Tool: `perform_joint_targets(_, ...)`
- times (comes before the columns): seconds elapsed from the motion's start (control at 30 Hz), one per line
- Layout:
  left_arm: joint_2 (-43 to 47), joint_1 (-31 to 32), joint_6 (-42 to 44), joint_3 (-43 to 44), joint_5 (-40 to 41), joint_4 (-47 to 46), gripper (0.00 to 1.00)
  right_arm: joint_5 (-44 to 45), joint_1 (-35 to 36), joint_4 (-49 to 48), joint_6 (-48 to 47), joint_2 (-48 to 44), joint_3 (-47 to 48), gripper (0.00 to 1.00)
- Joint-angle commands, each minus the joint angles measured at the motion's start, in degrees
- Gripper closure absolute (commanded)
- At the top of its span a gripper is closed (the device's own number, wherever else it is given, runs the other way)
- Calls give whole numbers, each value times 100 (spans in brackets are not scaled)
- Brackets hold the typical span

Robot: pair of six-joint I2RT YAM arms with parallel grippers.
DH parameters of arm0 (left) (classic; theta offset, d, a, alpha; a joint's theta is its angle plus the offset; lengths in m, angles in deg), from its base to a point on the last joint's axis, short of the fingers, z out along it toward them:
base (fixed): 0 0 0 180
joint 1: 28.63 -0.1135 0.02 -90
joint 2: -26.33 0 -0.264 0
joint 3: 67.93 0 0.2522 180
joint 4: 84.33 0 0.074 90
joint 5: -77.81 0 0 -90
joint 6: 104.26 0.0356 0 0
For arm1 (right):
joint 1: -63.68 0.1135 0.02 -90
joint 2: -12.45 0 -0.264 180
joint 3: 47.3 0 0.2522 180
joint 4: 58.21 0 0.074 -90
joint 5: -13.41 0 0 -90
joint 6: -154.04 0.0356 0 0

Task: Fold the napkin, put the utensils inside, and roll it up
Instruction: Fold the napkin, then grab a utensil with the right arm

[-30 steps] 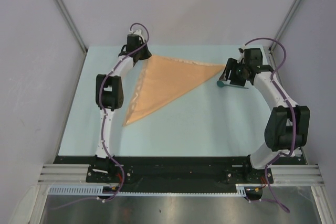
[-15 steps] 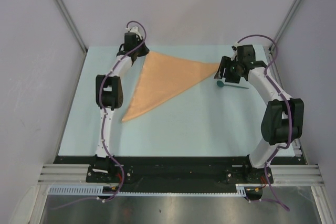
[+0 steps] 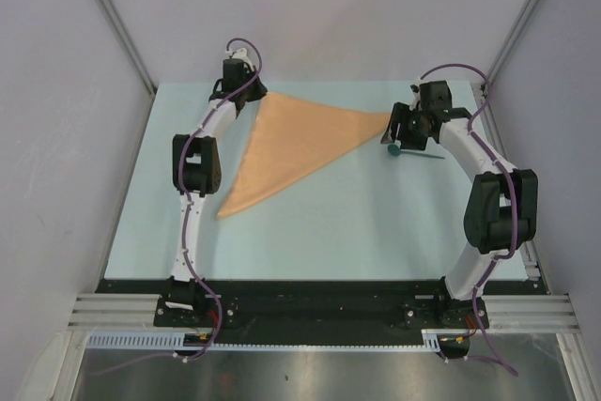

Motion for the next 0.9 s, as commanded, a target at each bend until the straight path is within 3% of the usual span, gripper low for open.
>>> perform_joint_targets(0.0,16,-76,-107,280,-11,-254,100,47,59,0,-28,48,279,34)
perform_joint_targets(0.13,7,-67,-81,280,-55,-315,100,38,95,18,-36,100,332,34)
perform_joint_targets(0.23,16,-67,-45,280,-143,-342,67,47,104,18,-54,109,350,34)
perform_joint_targets(0.27,24,-67,-37,280,-186,-359,41,47,121,27,-54,109,350,34)
perform_joint_targets(0.37,147,-67,-36,201,-318,-438,20,47,112,27,-36,74,341,34)
perform_joint_targets(0.5,525,-50,-10,-237,-407,-632,9,38,104,27,16,-49,280,34)
perform_joint_targets(0.73,1631,187,209,-1178,-425,-658,7,248,-195,-43,543,-137,60,36)
perform_joint_targets(0.87,2414,468,524,-1609,-180,-360,6,-93,-511,-603,1429,-58,-317,39)
